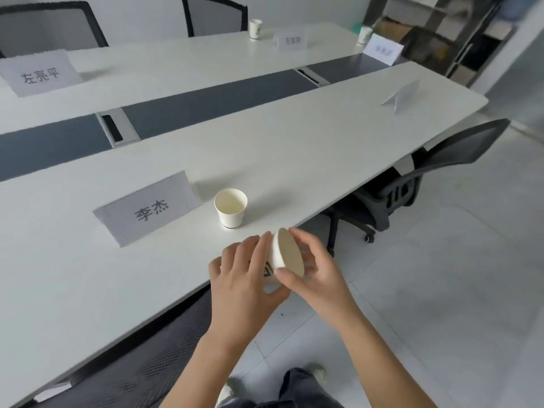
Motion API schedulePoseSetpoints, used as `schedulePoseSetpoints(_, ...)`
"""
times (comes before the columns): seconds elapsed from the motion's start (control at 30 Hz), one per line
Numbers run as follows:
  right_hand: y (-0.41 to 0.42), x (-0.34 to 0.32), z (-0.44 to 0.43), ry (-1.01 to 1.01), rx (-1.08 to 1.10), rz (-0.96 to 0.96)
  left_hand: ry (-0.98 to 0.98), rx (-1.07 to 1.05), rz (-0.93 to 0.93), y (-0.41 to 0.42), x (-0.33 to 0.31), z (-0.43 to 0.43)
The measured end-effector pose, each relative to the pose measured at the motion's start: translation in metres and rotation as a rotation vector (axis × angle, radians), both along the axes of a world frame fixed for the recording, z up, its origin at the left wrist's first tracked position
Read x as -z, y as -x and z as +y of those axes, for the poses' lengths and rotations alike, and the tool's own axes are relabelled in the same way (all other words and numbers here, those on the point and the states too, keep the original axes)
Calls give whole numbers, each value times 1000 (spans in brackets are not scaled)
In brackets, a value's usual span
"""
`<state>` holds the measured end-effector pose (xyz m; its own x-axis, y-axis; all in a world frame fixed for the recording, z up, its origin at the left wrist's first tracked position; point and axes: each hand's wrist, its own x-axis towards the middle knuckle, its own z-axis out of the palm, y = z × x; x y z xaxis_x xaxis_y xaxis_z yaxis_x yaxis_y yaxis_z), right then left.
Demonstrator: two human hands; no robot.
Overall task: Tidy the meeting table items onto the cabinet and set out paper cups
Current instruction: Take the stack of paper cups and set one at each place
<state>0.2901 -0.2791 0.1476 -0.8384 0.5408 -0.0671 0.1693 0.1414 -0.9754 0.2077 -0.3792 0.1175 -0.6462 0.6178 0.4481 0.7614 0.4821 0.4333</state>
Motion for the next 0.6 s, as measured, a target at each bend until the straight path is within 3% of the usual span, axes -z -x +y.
schedulePoseSetpoints(0.43,-162,25,142,53,559,-24,138,553,-84,-125,29,187)
schedulePoseSetpoints(0.6,-211,43,187,102,719,-36,275,660,-127,-161,53,241)
